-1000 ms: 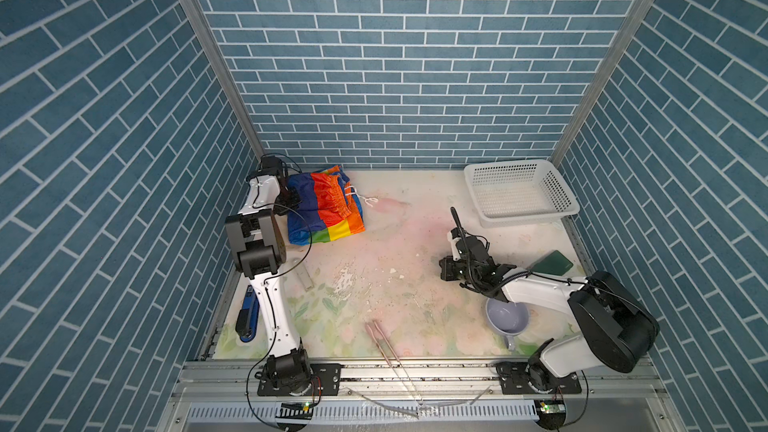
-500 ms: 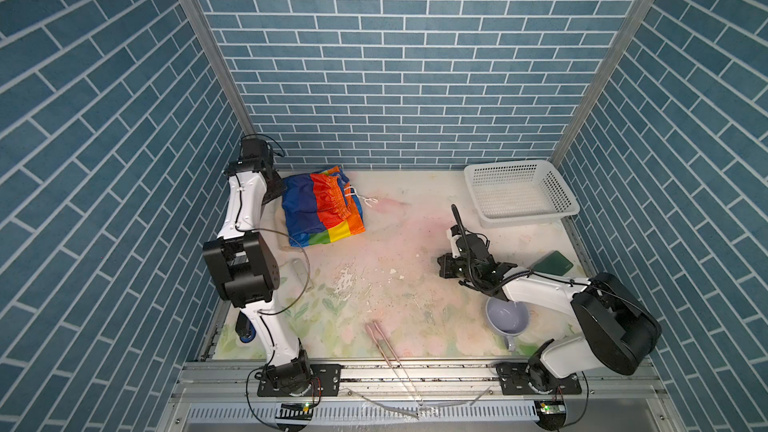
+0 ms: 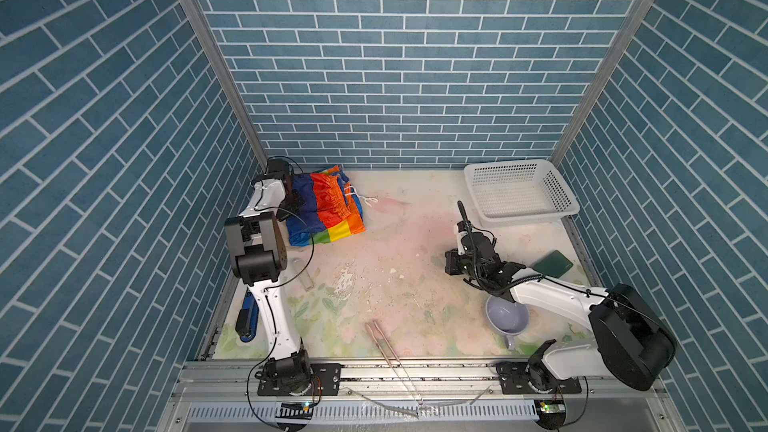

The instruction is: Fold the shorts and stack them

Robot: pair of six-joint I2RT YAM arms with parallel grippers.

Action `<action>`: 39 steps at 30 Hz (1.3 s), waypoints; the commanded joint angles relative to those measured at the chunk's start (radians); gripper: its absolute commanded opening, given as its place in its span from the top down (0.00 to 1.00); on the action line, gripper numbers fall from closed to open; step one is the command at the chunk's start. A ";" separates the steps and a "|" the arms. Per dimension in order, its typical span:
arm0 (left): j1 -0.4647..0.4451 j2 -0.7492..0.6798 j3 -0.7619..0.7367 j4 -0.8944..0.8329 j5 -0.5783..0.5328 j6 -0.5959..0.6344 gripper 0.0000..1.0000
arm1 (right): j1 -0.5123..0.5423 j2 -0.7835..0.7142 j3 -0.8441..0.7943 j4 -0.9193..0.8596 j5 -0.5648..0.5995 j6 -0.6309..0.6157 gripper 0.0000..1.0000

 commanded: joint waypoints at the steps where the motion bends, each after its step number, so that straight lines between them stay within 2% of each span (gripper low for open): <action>1: -0.004 0.005 -0.017 -0.013 -0.025 -0.009 1.00 | -0.010 0.021 0.008 -0.009 0.023 -0.022 1.00; 8: -0.004 -0.110 0.006 -0.052 0.000 -0.009 1.00 | -0.022 -0.037 0.023 -0.037 0.028 -0.031 1.00; 10: -0.005 -0.186 -0.004 -0.053 0.027 -0.010 0.99 | -0.025 -0.070 0.040 -0.077 0.042 -0.048 0.88; 11: -0.009 -0.234 -0.016 -0.048 0.034 -0.010 0.94 | -0.026 -0.091 0.051 -0.110 0.067 -0.055 0.81; 15: -0.028 -0.475 -0.149 0.027 0.007 -0.015 0.62 | -0.027 -0.204 0.076 -0.230 0.203 -0.097 0.57; 17: -0.036 -0.587 -0.230 0.067 -0.012 -0.023 0.49 | -0.029 -0.262 0.081 -0.300 0.300 -0.107 0.45; 18: -0.039 -0.638 -0.268 0.082 -0.023 -0.024 0.44 | -0.031 -0.288 0.081 -0.327 0.349 -0.111 0.17; 19: -0.042 -0.693 -0.311 0.099 -0.034 -0.025 0.38 | -0.033 -0.319 0.082 -0.358 0.398 -0.120 0.01; 22: -0.053 -0.851 -0.453 0.175 -0.065 -0.003 0.27 | -0.045 -0.399 0.071 -0.407 0.493 -0.155 0.01; 23: -0.056 -0.906 -0.506 0.205 -0.083 0.008 0.09 | -0.050 -0.425 0.066 -0.416 0.508 -0.172 0.01; 24: -0.058 -0.957 -0.558 0.237 -0.093 0.018 0.01 | -0.055 -0.448 0.061 -0.422 0.517 -0.188 0.01; 29: -0.066 -1.148 -0.783 0.379 -0.111 -0.017 0.00 | -0.081 -0.506 0.040 -0.432 0.618 -0.229 0.01; 32: -0.067 -1.250 -0.999 0.662 0.001 0.002 0.00 | -0.094 -0.508 0.025 -0.418 0.679 -0.269 0.01; 35: -0.069 -1.340 -1.254 0.949 0.016 0.084 0.00 | -0.102 -0.513 -0.013 -0.367 0.702 -0.339 0.01; 37: -0.069 -1.379 -1.385 1.073 0.000 0.146 0.00 | -0.107 -0.525 -0.084 -0.241 0.703 -0.425 0.01; 39: -0.068 -1.404 -1.462 1.103 -0.044 0.164 0.00 | -0.109 -0.548 -0.213 0.009 0.744 -0.485 0.01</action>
